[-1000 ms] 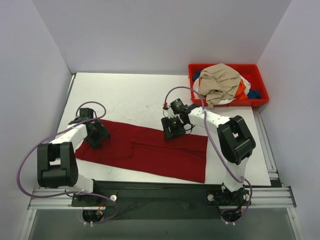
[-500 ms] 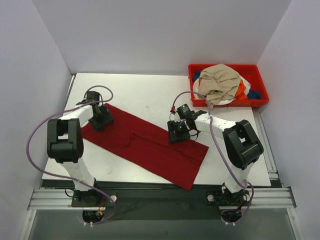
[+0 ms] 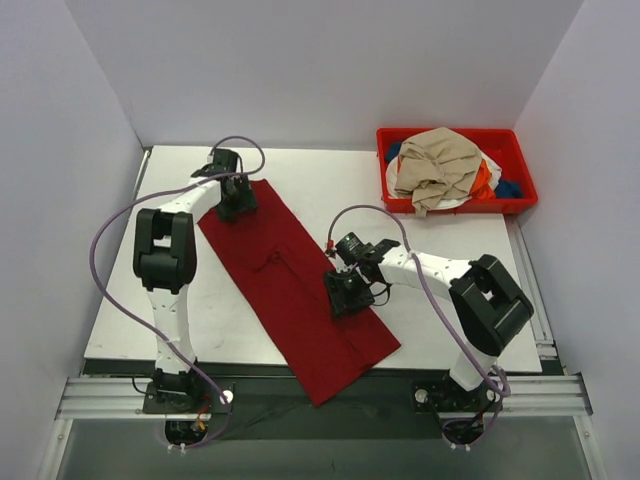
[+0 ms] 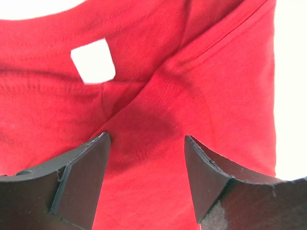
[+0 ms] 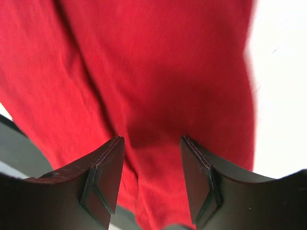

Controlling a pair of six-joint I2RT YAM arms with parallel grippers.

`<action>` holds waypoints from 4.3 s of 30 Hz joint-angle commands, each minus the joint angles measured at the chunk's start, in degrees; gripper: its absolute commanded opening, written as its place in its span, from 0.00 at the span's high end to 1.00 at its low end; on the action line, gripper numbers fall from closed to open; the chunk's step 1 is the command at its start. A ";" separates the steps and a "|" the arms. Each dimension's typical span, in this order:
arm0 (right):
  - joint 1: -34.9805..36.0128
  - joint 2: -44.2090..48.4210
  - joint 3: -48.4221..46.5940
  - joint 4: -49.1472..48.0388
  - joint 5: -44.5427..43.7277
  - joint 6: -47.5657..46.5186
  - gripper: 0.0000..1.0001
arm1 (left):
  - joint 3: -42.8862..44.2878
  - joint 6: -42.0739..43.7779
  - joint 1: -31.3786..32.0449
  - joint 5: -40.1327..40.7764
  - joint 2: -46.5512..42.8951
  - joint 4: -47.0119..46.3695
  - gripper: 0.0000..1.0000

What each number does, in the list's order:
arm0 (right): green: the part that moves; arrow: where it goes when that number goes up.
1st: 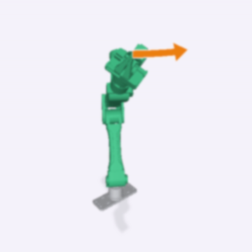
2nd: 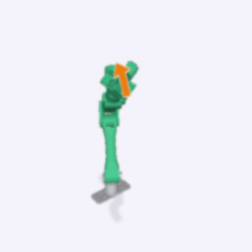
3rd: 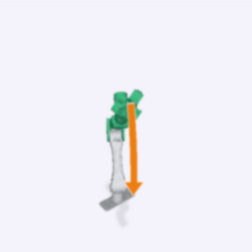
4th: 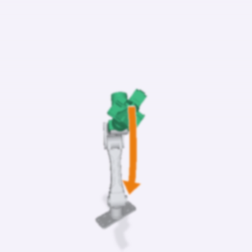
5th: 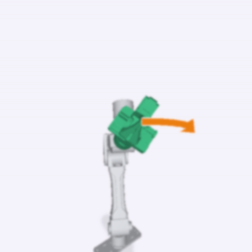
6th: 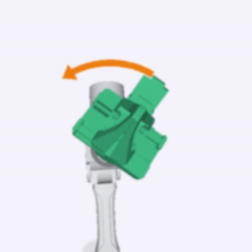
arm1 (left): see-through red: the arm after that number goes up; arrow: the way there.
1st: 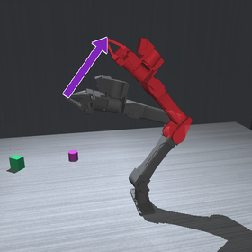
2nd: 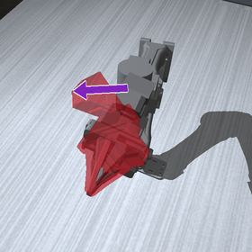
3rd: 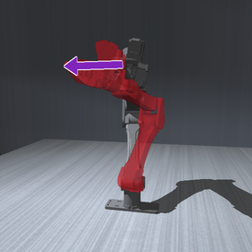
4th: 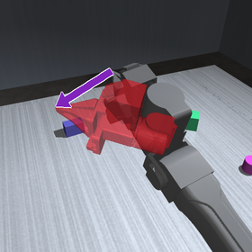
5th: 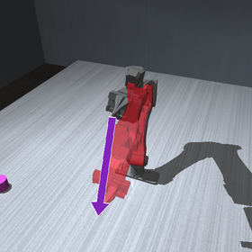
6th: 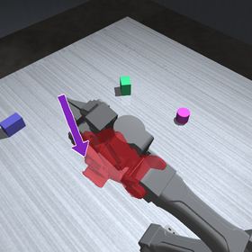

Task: Fold and stack the t-shirts
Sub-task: Rotate the tshirt 90 degrees, then grab the bottom of the folded rectangular tshirt with both arms

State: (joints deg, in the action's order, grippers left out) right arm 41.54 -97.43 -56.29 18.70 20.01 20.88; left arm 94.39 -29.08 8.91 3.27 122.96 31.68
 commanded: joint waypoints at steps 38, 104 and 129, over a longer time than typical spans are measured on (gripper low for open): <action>3.81 -5.58 -1.27 4.50 3.19 1.70 0.51 | 7.37 4.02 4.71 -11.79 10.18 7.60 0.24; 11.89 19.82 10.51 2.58 -6.30 32.81 0.48 | -51.85 -14.68 34.76 -12.06 -63.80 1.55 0.29; 11.02 20.44 10.76 5.21 -6.92 30.27 0.47 | -47.11 -20.23 48.49 1.74 -47.55 1.54 0.42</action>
State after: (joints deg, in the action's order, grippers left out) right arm 52.58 -78.19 -45.91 22.33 13.67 51.13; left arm 44.73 -50.37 57.06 3.75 74.70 33.63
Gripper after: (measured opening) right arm 0.525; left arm 0.579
